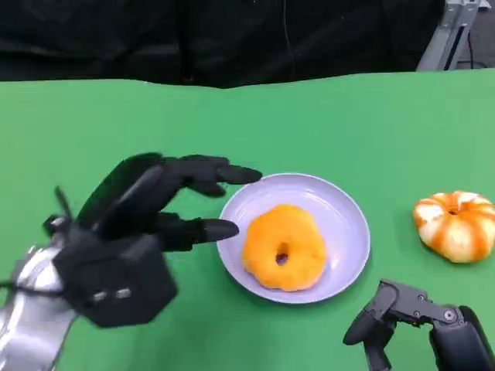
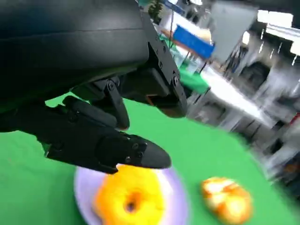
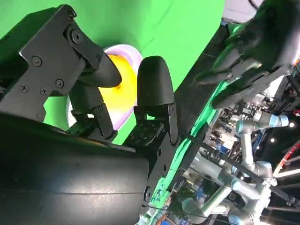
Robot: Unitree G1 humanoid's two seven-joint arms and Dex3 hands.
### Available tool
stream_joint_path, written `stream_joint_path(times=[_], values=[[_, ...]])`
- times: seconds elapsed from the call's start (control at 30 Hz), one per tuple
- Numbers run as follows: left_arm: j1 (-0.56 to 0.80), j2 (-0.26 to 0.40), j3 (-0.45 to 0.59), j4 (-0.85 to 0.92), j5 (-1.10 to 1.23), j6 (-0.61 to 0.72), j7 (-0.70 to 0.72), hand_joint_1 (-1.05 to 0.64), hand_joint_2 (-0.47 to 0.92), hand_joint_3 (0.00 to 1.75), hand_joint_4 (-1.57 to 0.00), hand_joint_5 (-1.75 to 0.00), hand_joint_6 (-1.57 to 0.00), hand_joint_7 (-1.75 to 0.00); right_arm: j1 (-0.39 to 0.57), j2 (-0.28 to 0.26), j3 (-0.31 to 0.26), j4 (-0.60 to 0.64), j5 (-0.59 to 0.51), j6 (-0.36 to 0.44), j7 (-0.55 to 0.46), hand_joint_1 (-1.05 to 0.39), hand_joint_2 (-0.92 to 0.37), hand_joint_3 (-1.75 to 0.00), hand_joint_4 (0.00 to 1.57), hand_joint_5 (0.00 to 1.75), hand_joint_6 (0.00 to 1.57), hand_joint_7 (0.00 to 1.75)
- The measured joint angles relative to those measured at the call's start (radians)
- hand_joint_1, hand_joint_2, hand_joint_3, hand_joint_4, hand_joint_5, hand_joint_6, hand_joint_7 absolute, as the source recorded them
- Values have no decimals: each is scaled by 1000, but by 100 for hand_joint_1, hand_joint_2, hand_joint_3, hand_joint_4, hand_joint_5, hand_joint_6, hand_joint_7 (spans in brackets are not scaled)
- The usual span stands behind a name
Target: Grasp the bread from the table and place it into the plate.
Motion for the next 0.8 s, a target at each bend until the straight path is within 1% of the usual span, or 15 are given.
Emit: stream_joint_path(times=[0.03, 0.07, 0.1, 0.17, 0.27, 0.4, 0.47, 0.57, 0.67, 0.8], values=[[33, -10, 20, -13, -41, -11, 0, -2, 49, 101, -83, -103, -105, -38, 0, 0, 1, 0, -2, 0, 0, 2, -24, -145, 83, 157, 85, 130], [66, -22, 38, -25, -83, -16, 0, 0, 41, 118, -84, -109, -102, -52, 1, 0, 1, -1, -4, 0, -1, 2, -24, -144, 83, 157, 85, 130], [96, -34, 55, -38, -115, -16, 0, 2, 35, 132, -85, -121, -96, -77, 1, 0, 2, -1, -7, 0, -2, 2, -23, -144, 83, 156, 85, 130], [160, -56, 81, -76, -158, -14, 6, 3, 32, 141, -85, -136, -88, -106, 1, 1, 2, -2, -10, 0, -4, 2, -23, -144, 83, 155, 86, 130], [258, -100, 102, -130, -170, -13, 43, 3, 32, 147, -87, -150, -83, -129, 0, 1, 3, -4, -16, 1, -4, 1, -23, -144, 84, 155, 86, 130], [386, -176, 103, -174, -169, -19, 102, 1, 36, 150, -82, -170, -76, -154, 5, 1, 2, -10, -15, 10, -5, 2, -24, -144, 84, 155, 86, 130], [438, -210, 100, -193, -171, -23, 115, 1, 38, 148, -82, -174, -75, -160, 6, 0, 2, -15, -14, 11, -5, 2, -24, -144, 84, 156, 86, 130], [492, -236, 96, -195, -167, -43, 122, 1, 38, 146, -84, -175, -76, -163, 6, -1, 1, -18, -11, 11, -5, 1, -23, -144, 84, 157, 86, 130], [505, -241, 95, -187, -167, -72, 122, 3, 38, 146, -86, -175, -77, -164, 7, -1, 1, -22, -9, 11, -3, 2, -23, -144, 83, 156, 86, 130], [504, -243, 96, -148, -194, -83, 108, 0, 37, 146, -86, -175, -76, -165, 9, -4, -2, -25, -2, 11, 0, 1, -23, -143, 83, 155, 86, 129]])
